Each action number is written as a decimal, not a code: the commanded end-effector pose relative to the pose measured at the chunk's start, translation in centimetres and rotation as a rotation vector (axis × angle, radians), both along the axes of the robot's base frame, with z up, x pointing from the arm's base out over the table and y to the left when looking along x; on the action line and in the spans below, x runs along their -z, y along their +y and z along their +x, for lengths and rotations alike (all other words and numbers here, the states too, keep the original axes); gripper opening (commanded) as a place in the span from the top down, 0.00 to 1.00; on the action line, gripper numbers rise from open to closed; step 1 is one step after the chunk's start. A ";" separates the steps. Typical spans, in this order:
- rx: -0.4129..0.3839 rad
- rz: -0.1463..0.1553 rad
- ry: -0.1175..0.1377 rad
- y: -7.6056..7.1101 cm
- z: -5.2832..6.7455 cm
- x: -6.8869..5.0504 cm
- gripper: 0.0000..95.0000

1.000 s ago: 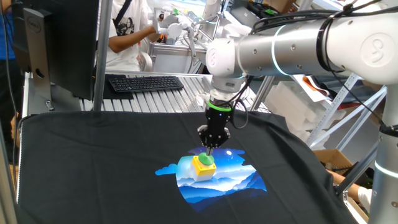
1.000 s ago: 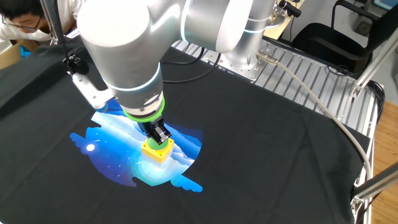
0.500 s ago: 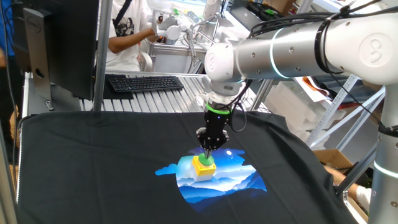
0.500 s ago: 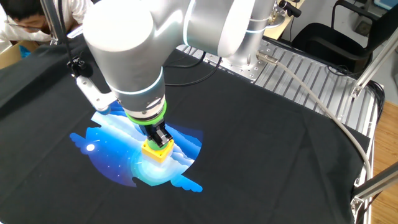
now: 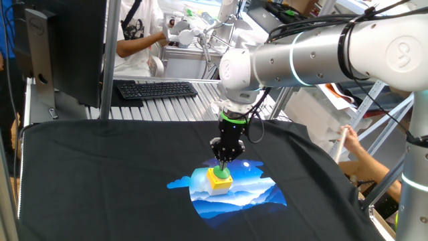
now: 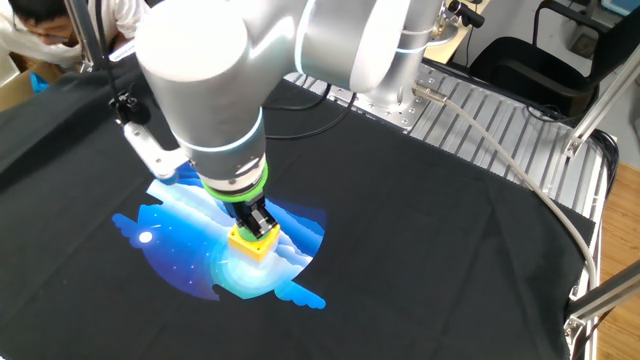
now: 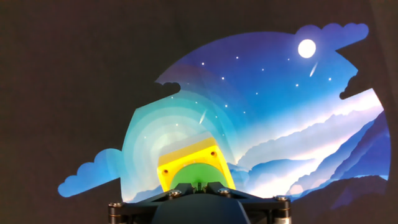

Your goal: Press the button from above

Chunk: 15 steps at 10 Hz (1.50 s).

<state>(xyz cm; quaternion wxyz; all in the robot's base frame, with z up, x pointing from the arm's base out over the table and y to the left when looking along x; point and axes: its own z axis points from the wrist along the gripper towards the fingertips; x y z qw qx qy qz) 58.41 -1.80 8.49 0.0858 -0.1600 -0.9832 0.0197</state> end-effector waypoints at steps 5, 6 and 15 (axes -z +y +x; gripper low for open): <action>0.036 0.030 0.051 -0.2 -0.4 -3.8 1.00; 0.032 0.025 0.049 -0.2 -0.4 -3.8 1.00; 0.049 0.029 0.038 -0.3 -0.4 -3.8 1.00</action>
